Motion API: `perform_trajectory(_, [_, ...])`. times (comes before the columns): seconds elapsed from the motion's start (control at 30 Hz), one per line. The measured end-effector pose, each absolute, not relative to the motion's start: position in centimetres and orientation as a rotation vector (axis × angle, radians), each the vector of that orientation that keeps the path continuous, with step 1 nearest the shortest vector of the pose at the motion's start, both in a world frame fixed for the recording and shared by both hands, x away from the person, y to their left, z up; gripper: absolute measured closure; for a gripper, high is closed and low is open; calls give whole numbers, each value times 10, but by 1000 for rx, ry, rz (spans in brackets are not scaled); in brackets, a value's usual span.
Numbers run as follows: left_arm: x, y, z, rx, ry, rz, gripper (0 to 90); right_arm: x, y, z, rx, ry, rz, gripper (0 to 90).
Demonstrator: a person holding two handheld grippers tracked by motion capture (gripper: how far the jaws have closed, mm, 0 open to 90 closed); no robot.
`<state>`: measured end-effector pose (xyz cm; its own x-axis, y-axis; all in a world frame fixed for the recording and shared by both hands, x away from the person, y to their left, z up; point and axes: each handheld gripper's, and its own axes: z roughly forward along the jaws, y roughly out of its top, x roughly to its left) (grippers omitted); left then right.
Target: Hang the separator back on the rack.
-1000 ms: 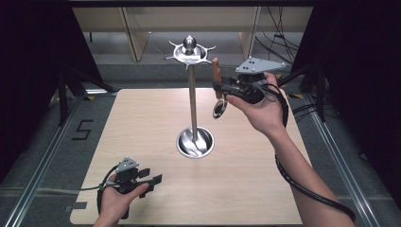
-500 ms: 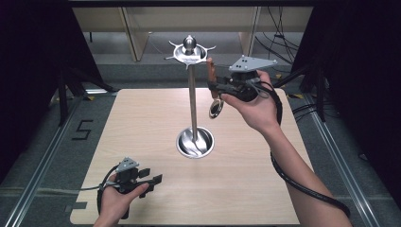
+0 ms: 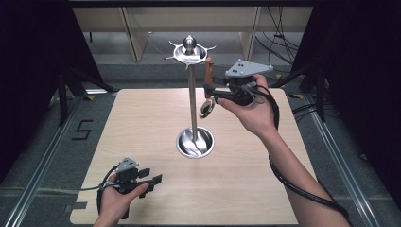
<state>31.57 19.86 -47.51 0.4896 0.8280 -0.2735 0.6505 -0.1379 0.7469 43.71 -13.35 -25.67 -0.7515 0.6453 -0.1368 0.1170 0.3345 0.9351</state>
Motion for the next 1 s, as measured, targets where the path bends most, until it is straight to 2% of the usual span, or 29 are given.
perform_trajectory(0.33, [316, 197, -475, 1855, 1245, 252, 386, 413, -160, -266, 652, 2102, 1375, 506])
perform_trajectory(0.67, [315, 198, -475, 1860, 1244, 267, 386, 384, -201, -296, 711, 2133, 1313, 500])
perform_trajectory(0.83, [316, 199, -475, 1862, 1242, 266, 387, 372, -223, -324, 761, 2161, 1272, 496])
perform_trajectory(1.0, [316, 198, -475, 1874, 1255, 268, 387, 357, -239, -378, 833, 2195, 1275, 491])
